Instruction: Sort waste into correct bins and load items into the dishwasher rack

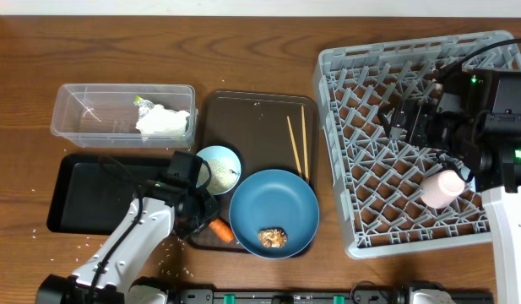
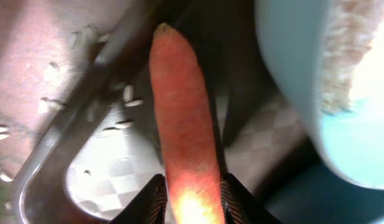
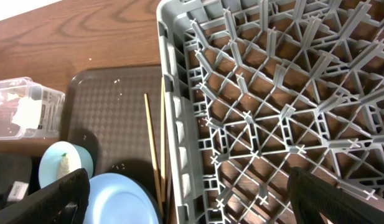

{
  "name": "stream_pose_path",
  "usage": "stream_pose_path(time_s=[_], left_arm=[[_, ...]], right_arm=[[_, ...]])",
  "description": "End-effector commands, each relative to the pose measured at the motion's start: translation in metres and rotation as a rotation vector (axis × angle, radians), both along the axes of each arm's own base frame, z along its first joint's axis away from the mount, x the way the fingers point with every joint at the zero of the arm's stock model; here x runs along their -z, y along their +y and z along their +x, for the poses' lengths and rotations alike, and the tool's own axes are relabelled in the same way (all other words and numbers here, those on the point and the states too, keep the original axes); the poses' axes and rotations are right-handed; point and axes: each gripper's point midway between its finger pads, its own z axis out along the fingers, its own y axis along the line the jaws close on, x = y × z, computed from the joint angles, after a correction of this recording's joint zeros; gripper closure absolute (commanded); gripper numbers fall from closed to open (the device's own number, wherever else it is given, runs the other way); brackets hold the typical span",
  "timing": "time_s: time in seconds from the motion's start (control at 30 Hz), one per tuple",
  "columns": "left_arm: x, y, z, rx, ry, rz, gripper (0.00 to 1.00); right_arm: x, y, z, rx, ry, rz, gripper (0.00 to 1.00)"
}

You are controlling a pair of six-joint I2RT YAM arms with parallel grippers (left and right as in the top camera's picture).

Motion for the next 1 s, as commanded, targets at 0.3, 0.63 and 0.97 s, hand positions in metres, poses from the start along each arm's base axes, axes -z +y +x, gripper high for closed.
stream_pose_path(time_s=[0.3, 0.63, 0.97], left_arm=[[0.003, 0.011, -0.015, 0.018, 0.049, 0.056, 0.94], [-0.055, 0.025, -0.002, 0.066, 0.01, 0.098, 0.93], [-0.094, 0.054, 0.012, -0.031, -0.106, 0.156, 0.92]], right_arm=[[-0.001, 0.001, 0.0, -0.008, -0.005, -0.009, 0.05], [-0.001, 0.001, -0.001, -0.009, -0.003, -0.009, 0.05], [-0.001, 0.001, -0.001, -0.009, -0.002, -0.009, 0.05]])
